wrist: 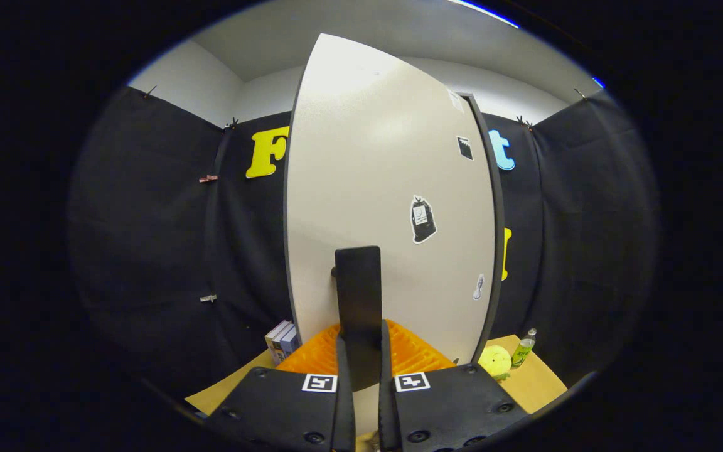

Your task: Open the shoe cabinet door, grab the shoes and put them into the shoe cabinet, then close the shoe cabinet door.

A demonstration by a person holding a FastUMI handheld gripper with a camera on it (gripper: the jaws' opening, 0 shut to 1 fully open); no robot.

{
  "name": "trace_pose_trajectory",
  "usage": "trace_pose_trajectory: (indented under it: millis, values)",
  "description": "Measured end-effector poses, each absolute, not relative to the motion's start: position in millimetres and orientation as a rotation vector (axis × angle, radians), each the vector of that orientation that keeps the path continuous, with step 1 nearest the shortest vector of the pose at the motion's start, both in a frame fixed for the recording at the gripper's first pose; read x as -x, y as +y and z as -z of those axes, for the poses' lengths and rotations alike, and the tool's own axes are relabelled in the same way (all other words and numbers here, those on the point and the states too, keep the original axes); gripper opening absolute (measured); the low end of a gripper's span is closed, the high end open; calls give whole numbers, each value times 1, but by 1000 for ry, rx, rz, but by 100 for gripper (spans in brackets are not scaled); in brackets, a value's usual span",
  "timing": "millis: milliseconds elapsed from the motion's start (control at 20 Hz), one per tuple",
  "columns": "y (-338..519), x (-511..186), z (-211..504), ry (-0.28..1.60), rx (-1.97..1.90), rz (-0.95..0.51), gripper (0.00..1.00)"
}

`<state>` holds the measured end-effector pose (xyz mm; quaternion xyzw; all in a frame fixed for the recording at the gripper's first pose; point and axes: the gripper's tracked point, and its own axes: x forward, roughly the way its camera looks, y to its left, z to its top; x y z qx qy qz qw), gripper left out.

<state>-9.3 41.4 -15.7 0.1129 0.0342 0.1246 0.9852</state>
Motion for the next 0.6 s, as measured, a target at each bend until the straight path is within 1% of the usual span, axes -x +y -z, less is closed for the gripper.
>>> trace_pose_trajectory:
  millis: [300, 600]
  values:
    - [1, 27, 20, 76, -241, -199, 18]
    - [-51, 42, 25, 99, -283, -83, 17]
